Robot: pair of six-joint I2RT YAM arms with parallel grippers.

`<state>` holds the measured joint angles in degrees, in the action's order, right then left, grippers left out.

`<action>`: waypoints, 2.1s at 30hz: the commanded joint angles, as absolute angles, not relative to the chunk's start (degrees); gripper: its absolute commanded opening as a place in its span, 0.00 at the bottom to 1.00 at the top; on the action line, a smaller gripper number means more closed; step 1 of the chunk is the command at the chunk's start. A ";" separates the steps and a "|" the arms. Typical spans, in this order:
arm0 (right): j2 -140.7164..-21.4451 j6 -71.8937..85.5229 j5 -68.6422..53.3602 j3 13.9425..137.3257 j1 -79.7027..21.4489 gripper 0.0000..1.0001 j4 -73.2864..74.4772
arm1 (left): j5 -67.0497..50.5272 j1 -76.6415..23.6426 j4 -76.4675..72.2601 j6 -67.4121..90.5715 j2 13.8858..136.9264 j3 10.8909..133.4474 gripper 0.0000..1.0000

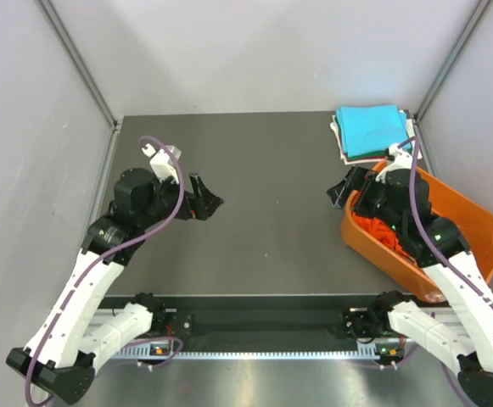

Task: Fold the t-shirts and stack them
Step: Grab the tshirt from the pile

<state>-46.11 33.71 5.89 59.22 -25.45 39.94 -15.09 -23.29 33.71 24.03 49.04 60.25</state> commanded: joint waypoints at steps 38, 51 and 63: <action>-74.87 29.61 18.82 42.01 25.58 0.86 14.24 | -10.63 -23.38 28.04 27.77 48.08 60.38 0.95; -72.17 27.87 16.09 48.50 25.58 0.00 19.15 | -10.02 -23.38 27.77 26.54 48.25 60.73 0.95; -62.31 27.20 -31.47 94.87 24.08 0.00 31.86 | -6.16 -23.20 24.69 31.46 50.62 54.22 0.91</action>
<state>-65.23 23.83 -10.87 84.09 24.51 35.73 -7.88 -23.29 28.34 30.06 50.94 53.01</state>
